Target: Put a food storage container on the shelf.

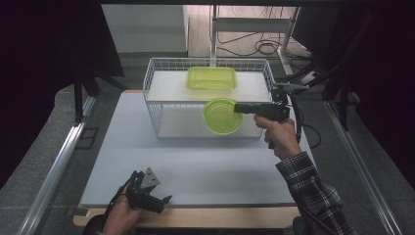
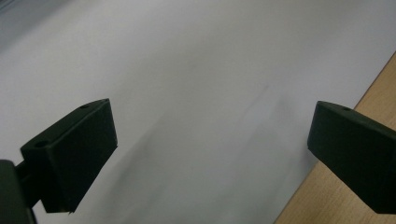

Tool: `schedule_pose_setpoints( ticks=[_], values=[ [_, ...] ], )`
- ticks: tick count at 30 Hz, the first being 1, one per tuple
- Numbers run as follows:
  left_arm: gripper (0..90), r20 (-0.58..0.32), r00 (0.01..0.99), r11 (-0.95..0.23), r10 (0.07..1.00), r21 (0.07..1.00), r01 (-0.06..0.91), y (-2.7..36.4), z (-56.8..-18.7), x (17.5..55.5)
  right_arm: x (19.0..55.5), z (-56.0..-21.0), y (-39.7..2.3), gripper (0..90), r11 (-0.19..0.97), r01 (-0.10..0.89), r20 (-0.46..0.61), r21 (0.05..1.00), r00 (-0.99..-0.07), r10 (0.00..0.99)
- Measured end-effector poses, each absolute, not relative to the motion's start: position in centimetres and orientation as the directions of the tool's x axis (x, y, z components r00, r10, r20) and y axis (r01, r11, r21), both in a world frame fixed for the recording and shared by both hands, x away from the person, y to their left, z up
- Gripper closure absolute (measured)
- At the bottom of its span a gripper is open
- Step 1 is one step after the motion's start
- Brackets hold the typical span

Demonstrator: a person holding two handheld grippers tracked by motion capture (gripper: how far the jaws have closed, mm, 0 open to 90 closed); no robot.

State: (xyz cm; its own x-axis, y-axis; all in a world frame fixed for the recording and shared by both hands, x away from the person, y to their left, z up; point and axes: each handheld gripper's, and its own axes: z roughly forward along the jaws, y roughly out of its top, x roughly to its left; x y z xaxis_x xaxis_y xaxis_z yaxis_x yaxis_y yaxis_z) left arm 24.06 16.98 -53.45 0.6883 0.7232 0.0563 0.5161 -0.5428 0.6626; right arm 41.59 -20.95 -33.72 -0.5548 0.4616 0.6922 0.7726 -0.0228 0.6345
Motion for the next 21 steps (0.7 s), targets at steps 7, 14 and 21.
schedule_pose_setpoints(
  ticks=[7, 14, 21],
  values=[
    [1.4, 0.026, 0.681, -0.52, 0.732, 0.667, 0.534, 17.0, -53.3, 24.1, 42.3, -31.9, -20.7, 81.2, -0.045, 0.763, 0.69, 0.645, -0.557, 0.461],
    [1.7, 0.018, 0.676, -0.514, 0.737, 0.665, 0.542, 17.0, -53.4, 24.1, 43.2, -30.1, -20.0, 81.2, -0.059, 0.745, 0.676, 0.665, -0.565, 0.473],
    [1.8, 0.023, 0.675, -0.516, 0.738, 0.663, 0.542, 17.0, -53.4, 24.1, 44.4, -28.6, -19.5, 81.1, -0.087, 0.722, 0.657, 0.687, -0.566, 0.498]
  ],
)
